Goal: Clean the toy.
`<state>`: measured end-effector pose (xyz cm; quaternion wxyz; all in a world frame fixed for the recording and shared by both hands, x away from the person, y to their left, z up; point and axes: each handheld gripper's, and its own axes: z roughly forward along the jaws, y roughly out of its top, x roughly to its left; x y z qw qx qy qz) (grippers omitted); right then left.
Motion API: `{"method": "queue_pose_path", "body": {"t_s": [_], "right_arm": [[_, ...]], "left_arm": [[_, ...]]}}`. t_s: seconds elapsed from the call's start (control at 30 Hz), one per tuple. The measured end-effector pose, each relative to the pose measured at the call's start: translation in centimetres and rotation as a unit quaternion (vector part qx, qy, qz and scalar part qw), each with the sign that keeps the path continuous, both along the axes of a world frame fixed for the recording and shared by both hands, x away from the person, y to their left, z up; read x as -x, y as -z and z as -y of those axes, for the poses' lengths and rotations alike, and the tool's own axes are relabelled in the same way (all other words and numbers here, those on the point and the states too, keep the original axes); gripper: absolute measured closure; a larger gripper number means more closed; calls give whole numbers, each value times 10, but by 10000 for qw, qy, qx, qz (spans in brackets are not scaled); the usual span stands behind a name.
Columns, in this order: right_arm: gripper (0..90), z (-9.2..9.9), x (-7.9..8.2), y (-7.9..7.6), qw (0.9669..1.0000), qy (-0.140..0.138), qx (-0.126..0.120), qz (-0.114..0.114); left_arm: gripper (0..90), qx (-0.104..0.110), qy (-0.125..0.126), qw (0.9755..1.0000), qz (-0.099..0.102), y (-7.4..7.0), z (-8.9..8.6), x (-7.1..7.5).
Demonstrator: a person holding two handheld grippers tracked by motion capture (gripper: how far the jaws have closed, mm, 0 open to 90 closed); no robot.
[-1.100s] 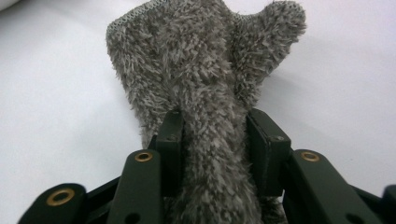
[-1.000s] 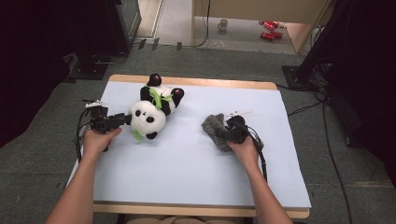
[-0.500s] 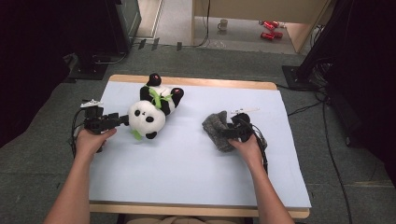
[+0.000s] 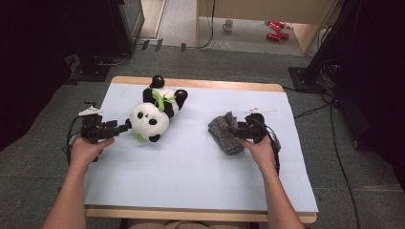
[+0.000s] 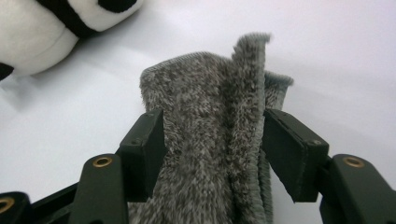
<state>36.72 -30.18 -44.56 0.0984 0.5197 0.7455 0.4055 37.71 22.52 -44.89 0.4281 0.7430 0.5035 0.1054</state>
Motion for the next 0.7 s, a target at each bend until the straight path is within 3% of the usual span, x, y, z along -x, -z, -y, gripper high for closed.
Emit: {"method": "queue_pose_path", "body": {"t_s": [0.33, 0.47, 0.7], "right_arm": [[422, 28, 5, -4, 9992, 224, 47, 335], [425, 38, 5, -2, 9989, 331, 78, 312], [419, 54, 5, 1, 9982, 507, 113, 284]], "left_arm": [[367, -277, 231, 9993, 54, 5, 0, 16], [366, -296, 244, 9992, 67, 6, 2, 20], [365, -547, 381, 9978, 27, 14, 6, 23]]}}
